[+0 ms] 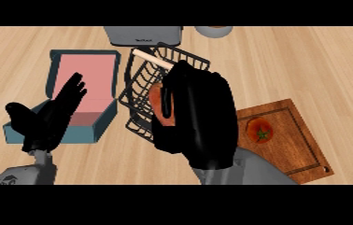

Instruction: Pick the sweet potato from the cutting board and place it in the tiered basket

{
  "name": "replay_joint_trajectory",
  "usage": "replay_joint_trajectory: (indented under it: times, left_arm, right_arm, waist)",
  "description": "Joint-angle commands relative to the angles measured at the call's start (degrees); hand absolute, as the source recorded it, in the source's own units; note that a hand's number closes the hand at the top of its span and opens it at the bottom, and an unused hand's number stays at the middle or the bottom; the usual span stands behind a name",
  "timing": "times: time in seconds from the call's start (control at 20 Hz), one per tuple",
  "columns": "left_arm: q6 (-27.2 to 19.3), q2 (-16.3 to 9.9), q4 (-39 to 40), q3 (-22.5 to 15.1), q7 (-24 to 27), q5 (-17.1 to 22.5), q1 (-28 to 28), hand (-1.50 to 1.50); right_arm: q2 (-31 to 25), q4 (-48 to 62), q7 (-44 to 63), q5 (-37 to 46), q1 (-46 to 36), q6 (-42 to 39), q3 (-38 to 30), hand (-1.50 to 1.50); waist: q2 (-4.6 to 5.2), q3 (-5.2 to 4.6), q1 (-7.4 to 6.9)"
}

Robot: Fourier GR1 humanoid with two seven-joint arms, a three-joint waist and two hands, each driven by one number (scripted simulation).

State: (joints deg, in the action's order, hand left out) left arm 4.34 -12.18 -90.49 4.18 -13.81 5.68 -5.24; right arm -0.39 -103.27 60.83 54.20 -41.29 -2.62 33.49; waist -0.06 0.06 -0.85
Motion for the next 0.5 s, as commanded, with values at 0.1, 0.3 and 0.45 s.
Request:
replay_joint_trajectory:
  times: [0.1, 0.3, 0.45]
  left_arm:
    - [0.6, 0.7, 0.1, 0.0, 2.1, -0.8, 2.2, 0.00]
    - [1.0, 0.6, 0.6, 0.7, 1.9, -0.6, 0.9, 0.00]
    - [2.4, -0.1, -0.4, 1.9, 2.1, 0.8, 2.8, 0.00]
  right_arm:
    - [0.4, 9.8, 2.0, -1.8, -2.0, 8.6, 1.8, 1.50]
    - [0.4, 14.6, -2.1, -1.2, -4.6, 8.1, -2.2, 1.50]
    - [0.4, 16.5, 2.9, -0.3, -5.2, 12.3, 3.9, 1.50]
  waist:
    - [0.09, -0.08, 0.10]
    - [0.10, -0.07, 0.35]
    - [0.03, -0.08, 0.09]
